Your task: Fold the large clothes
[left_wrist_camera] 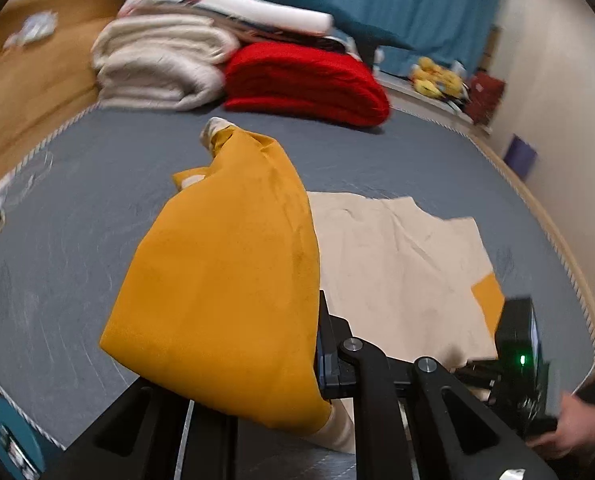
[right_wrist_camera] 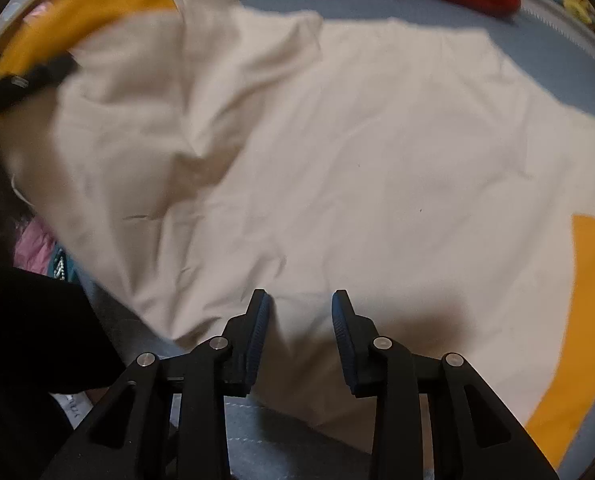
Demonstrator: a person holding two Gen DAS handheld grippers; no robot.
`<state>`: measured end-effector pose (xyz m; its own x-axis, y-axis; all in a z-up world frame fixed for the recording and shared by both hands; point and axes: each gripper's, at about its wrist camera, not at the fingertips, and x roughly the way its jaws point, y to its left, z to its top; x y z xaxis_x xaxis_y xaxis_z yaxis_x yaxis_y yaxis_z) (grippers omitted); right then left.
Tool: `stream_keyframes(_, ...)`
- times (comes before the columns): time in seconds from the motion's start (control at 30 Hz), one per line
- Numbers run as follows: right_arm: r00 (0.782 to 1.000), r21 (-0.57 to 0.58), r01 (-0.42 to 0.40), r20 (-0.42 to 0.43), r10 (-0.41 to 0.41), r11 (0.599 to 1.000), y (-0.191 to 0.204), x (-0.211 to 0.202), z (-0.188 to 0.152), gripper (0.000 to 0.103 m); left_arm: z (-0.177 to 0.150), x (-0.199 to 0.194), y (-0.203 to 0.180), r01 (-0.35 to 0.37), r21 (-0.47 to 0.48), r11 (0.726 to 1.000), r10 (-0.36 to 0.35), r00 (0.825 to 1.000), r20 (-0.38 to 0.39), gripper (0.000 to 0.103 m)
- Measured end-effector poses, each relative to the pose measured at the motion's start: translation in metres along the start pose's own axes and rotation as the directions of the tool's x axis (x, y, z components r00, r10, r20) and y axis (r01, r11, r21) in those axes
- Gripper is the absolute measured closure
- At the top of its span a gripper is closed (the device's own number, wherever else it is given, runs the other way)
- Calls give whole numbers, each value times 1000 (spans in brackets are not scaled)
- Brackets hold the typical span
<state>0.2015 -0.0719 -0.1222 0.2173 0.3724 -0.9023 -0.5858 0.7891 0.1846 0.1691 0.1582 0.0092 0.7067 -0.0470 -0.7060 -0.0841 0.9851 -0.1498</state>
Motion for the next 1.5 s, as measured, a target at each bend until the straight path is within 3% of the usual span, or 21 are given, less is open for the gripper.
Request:
stream_keyframes(0.13, 999, 7, 21, 48, -22, 1000, -5, -12, 4, 68, -2, -3, -17, 21, 83, 996, -23, 1000, 18, 90)
stream_keyframes(0.23, 986, 45, 12, 168, -20, 999, -18, -49, 5, 67, -3, -8, -39, 59, 151, 987, -64, 998, 28, 90)
stream_keyframes(0.4, 935, 135, 63, 337, -106, 989, -58, -114, -18, 63, -4, -5, -89, 123, 217, 968, -129, 992, 14, 91)
stream_keyframes(0.57, 890, 247, 80, 419, -181, 966, -98, -165, -51, 60, -11, 10, -170, 181, 290, 940, -183, 983, -23, 91)
stream_keyframes(0.77, 857, 376, 53, 459, -235, 925, -153, -223, -100, 59, -39, 53, -275, 235, 400, 886, -190, 970, -150, 91)
stream_keyframes(1.0, 863, 455, 33, 435, -255, 890, -197, -245, -122, 58, -95, 99, -358, 294, 505, 812, -166, 945, -283, 90)
stream_keyframes(1.13, 870, 471, 22, 426, -249, 882, -214, -249, -126, 58, -98, 104, -362, 307, 492, 814, -153, 932, -329, 75)
stream_keyframes(1.2, 879, 483, -17, 424, -218, 875, -221, -248, -125, 58, -85, 86, -346, 383, 438, 813, -239, 907, -347, 65)
stream_keyframes(1.27, 885, 497, -54, 426, -190, 866, -227, -246, -125, 58, -71, 60, -327, 477, 379, 793, -342, 863, -371, 58)
stream_keyframes(1.33, 892, 502, -83, 423, -161, 861, -228, -242, -124, 57, -61, 32, -303, 521, 362, 773, -400, 843, -360, 55)
stream_keyframes(1.4, 904, 496, -114, 411, -117, 861, -225, -233, -119, 57, -54, 12, -277, 517, 362, 776, -407, 848, -339, 55)
stream_keyframes(1.5, 927, 502, -144, 370, -61, 852, -219, -214, -114, 57, -46, -1, -233, 467, 349, 812, -369, 875, -314, 55)
